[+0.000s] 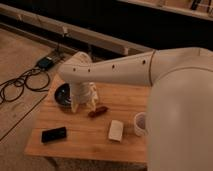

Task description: Place the white sponge in the ceramic bowl

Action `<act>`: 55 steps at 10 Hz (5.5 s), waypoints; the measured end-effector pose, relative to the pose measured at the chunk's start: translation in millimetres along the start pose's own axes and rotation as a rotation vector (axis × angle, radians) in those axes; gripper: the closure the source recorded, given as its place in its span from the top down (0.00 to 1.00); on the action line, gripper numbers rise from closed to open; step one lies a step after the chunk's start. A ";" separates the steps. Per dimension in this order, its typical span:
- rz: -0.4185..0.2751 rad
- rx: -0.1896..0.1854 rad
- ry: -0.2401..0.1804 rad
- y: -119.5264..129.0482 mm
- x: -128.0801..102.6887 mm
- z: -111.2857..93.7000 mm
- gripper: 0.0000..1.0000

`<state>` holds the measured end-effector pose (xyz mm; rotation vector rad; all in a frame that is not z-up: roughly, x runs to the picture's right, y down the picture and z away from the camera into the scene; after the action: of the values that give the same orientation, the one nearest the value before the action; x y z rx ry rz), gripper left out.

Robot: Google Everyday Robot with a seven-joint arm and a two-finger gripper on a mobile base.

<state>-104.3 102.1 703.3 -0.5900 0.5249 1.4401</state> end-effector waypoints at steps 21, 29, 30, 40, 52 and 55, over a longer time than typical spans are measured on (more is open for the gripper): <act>0.000 0.000 0.000 0.0 0.0 -0.1 0.65; -0.038 0.017 0.015 -6.8 -4.7 6.5 0.65; -0.085 0.029 0.031 -17.7 -9.4 16.6 0.65; 0.031 0.027 0.092 -151.7 6.4 82.7 0.65; 0.123 0.014 0.133 -167.7 42.7 141.3 0.65; 0.124 0.005 0.145 -169.2 37.2 156.1 0.65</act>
<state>64.0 226.4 806.1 -0.6713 0.6895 1.5199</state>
